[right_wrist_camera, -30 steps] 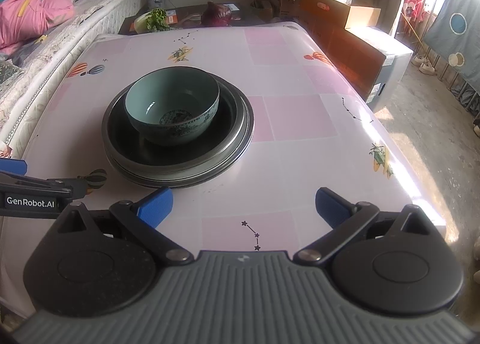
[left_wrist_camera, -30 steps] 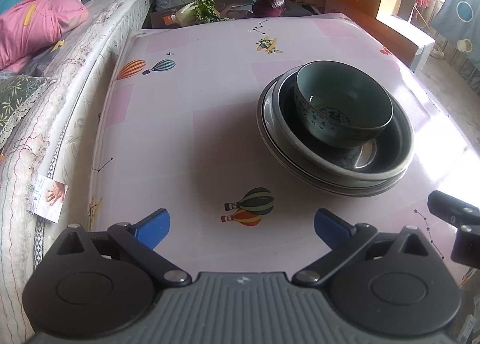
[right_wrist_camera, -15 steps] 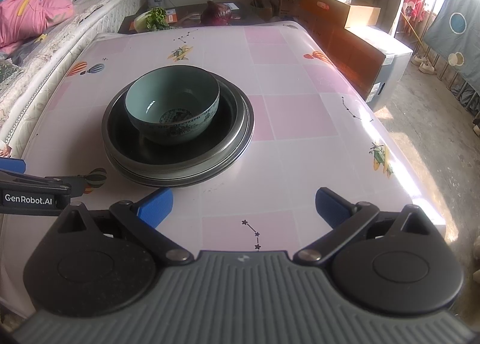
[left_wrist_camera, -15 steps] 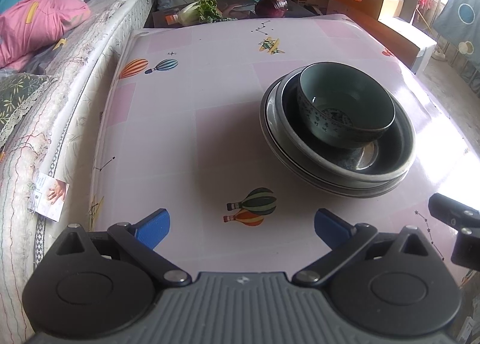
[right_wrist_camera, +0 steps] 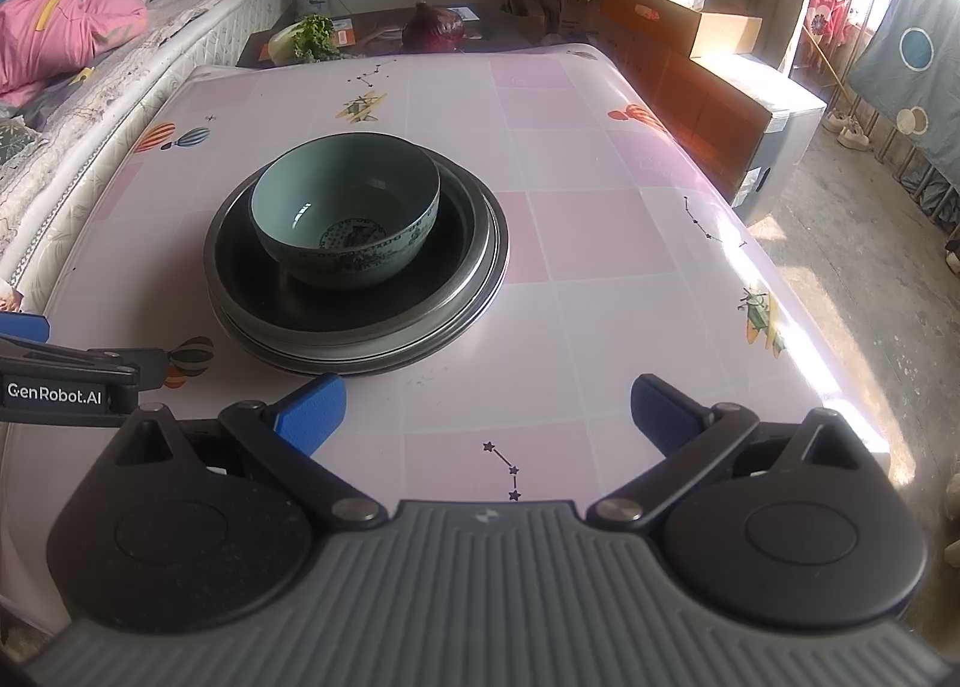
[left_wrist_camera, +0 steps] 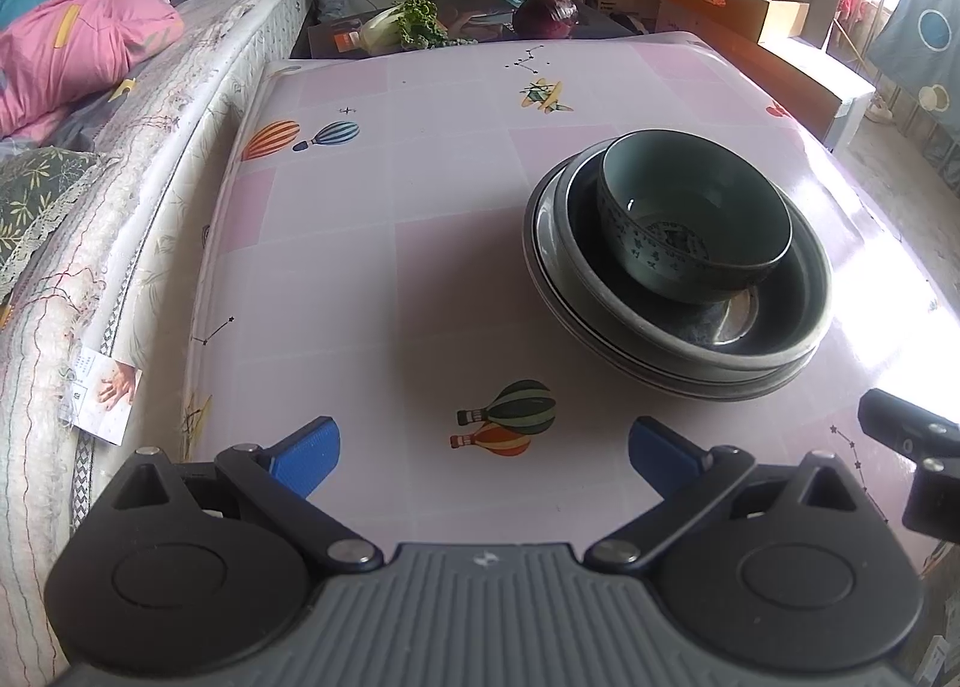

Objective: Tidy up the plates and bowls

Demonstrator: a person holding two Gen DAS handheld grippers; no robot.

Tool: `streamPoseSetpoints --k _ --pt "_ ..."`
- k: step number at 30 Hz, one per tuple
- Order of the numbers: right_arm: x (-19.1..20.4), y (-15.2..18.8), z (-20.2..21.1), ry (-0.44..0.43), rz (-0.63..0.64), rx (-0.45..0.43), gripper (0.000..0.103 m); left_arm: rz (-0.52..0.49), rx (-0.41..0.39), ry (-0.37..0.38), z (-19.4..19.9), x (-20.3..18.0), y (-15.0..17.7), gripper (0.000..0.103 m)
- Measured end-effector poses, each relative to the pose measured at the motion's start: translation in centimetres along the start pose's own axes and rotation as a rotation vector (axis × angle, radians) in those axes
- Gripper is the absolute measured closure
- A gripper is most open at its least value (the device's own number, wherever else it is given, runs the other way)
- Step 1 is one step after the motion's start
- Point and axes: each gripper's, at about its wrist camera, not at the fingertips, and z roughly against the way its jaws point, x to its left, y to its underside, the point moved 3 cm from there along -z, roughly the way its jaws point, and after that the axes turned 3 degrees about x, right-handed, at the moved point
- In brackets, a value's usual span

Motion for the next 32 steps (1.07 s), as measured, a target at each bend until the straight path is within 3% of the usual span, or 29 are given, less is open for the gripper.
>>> streamPoseSetpoints --k 32 --pt "0.16 -0.07 -0.05 -0.002 0.000 0.004 0.001 0.002 0.001 -0.005 0.06 0.08 0.19 0.000"
